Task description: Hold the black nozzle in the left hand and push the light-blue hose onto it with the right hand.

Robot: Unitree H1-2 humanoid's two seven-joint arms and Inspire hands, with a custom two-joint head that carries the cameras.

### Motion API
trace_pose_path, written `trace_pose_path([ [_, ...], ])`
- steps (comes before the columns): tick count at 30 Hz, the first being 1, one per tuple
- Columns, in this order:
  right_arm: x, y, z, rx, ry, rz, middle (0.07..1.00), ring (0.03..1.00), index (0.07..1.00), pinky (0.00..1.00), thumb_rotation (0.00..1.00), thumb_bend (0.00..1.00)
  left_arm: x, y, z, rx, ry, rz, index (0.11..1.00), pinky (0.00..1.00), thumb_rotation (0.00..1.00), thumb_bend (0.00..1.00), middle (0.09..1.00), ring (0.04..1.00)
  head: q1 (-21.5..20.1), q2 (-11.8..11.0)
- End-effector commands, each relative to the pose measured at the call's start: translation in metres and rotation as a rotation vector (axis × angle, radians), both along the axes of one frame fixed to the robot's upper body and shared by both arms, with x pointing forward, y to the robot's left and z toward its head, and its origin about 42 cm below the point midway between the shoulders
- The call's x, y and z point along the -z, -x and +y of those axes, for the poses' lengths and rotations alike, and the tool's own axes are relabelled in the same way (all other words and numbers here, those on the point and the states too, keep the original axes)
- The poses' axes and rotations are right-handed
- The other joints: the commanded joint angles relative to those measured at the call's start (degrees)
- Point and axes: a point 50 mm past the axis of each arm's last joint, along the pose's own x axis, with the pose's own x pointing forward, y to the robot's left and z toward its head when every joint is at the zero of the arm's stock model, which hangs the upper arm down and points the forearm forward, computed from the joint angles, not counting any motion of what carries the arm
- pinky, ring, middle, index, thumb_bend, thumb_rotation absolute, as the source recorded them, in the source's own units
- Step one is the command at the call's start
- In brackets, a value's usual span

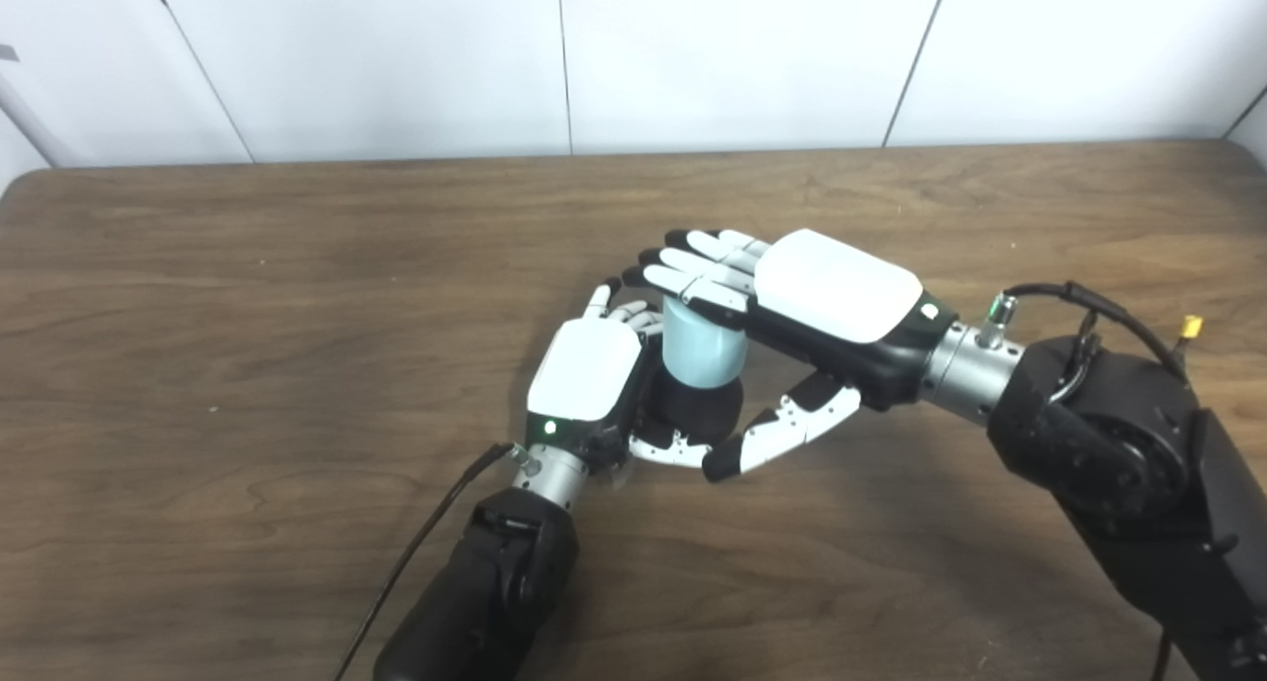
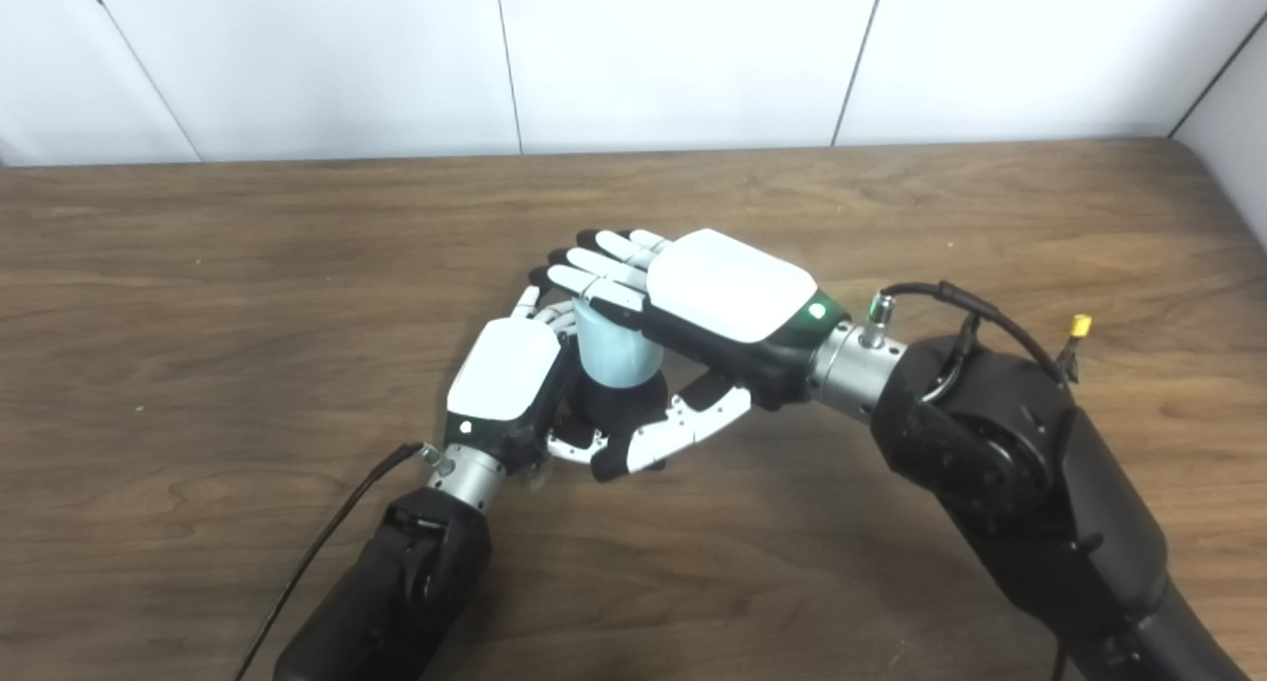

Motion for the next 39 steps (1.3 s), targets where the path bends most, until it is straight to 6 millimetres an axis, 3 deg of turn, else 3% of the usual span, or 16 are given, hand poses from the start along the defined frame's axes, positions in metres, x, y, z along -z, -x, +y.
trace_pose_path([
  [1,-0.022,0.0,-0.004,0.001,-0.022,-0.085,1.0,1.0,0.997,0.99,0.99,0.69,0.015,0.005,0.002,-0.006,-0.022,0.051,0.482,1.0,0.05,0.52,0.732,0.845,-0.1,0.0],
  [11,-0.022,-0.003,-0.011,0.039,-0.07,-0.067,1.0,0.992,0.992,0.95,1.0,0.71,0.014,0.005,0.003,-0.013,-0.025,0.047,0.483,1.0,0.05,0.52,0.731,0.843,0.2,0.0],
  [20,-0.022,-0.007,-0.018,0.081,-0.176,-0.041,0.99,0.983,0.988,0.91,0.96,0.66,0.016,0.005,0.005,-0.018,-0.023,0.051,0.483,1.0,0.05,0.52,0.729,0.839,0.4,-0.2],
  [32,0.006,-0.003,-0.029,0.198,-0.249,0.054,0.977,0.959,0.979,0.86,0.98,0.64,0.008,0.002,0.016,-0.022,-0.037,0.032,0.496,0.97,0.08,0.52,0.733,0.807,0.7,-0.3],
  [33,0.008,-0.003,-0.029,0.201,-0.249,0.056,0.976,0.96,0.98,0.86,0.98,0.64,0.008,0.002,0.017,-0.024,-0.042,0.029,0.53,0.96,0.11,0.59,0.742,0.806,0.7,-0.3],
  [35,0.01,-0.003,-0.03,0.205,-0.245,0.057,0.975,0.961,0.982,0.86,0.99,0.64,0.007,0.002,0.017,-0.027,-0.053,0.022,0.652,0.95,0.22,0.82,0.765,0.813,0.7,-0.3],
  [39,0.014,-0.004,-0.03,0.211,-0.232,0.053,0.975,0.966,0.985,0.87,1.0,0.64,0.004,0.0,0.019,-0.035,-0.068,0.01,0.756,0.95,0.29,0.98,0.805,0.829,0.9,-0.3],
])
